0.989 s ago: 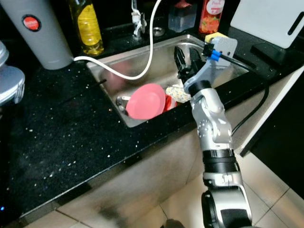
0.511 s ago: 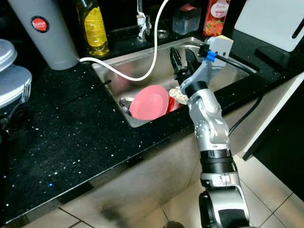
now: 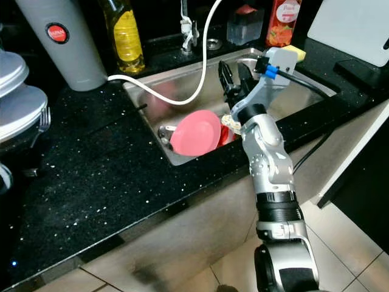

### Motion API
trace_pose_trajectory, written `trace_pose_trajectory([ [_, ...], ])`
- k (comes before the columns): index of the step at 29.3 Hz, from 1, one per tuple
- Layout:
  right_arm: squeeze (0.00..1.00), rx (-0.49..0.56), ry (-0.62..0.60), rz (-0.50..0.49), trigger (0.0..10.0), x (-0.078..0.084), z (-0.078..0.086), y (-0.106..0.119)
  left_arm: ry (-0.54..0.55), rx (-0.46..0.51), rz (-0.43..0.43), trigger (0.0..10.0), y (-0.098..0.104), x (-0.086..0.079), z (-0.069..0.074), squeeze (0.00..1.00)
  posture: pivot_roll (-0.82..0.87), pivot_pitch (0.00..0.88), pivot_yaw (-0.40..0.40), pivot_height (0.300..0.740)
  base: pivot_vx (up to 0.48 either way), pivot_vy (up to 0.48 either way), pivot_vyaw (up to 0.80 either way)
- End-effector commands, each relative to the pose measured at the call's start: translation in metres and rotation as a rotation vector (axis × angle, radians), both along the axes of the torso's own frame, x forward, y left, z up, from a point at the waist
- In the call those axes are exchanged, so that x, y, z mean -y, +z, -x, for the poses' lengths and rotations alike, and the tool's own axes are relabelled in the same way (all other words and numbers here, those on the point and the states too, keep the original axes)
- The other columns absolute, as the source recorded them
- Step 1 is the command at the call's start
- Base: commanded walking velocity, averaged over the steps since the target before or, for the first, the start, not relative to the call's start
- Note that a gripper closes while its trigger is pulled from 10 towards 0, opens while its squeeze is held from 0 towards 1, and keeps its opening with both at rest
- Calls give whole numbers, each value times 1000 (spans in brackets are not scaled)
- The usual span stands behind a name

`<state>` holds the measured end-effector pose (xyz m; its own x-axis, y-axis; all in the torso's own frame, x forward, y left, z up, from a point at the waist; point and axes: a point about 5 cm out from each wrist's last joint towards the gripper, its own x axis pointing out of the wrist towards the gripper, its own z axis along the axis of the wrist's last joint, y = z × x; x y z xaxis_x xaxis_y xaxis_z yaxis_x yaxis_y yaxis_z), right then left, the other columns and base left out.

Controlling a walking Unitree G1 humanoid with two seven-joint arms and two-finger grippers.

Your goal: Kitchen organization

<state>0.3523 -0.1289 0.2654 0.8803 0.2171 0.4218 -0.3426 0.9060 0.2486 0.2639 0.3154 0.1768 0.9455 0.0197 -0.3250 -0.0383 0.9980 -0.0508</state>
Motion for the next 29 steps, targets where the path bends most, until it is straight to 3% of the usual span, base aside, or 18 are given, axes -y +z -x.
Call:
trace_pose_trajectory([
  [1,0,-12,11,-4,10000,-1,-2,0,-187,20,103,0,-10,38,-4,0,-4,46,17,740,0,0,0],
  [4,0,-5,16,-4,10000,-3,-2,2,-365,162,142,0,13,67,0,0,-4,46,17,740,0,0,0],
  [5,0,-3,18,-4,10000,-3,-2,2,-401,193,142,10000,19,75,0,0,-6,41,14,740,0,0,0],
  [10,0,3,22,-3,10000,-4,-3,4,-505,302,163,10000,39,105,-4,0,-10,30,12,740,0,0,0],
  [15,0,5,24,-3,10000,-4,-3,4,-525,333,169,10000,44,115,-9,0,-11,25,9,740,0,0,0],
  [17,0,5,25,-3,10000,-4,-4,4,-527,346,175,10000,46,124,-17,0,-11,22,3,740,0,0,0],
  [19,0,8,24,-4,10000,-4,-5,5,-467,341,181,10000,50,158,-63,0,-23,25,10,740,0,0,0],
  [20,0,8,24,-4,10000,-4,-5,5,-467,341,181,10000,50,158,-63,0,-23,25,10,740,0,0,0],
  [22,0,11,18,-7,10000,-4,-4,6,-448,322,148,10000,56,187,-93,0,-29,31,18,740,0,0,0],
  [24,0,11,18,-7,10000,-4,-4,6,-448,322,148,10000,56,187,-93,0,-29,31,18,740,0,0,0],
  [26,0,13,7,-11,10000,-3,-2,6,-465,311,102,10000,66,205,-113,0,-53,50,41,740,0,0,0],
  [27,0,13,7,-11,10000,-3,-2,6,-465,311,102,10000,66,205,-113,0,-53,50,41,740,0,0,0],
  [29,0,14,-14,-18,10000,0,3,5,-480,281,53,10000,77,221,-130,0,-74,63,63,740,0,0,0],
])
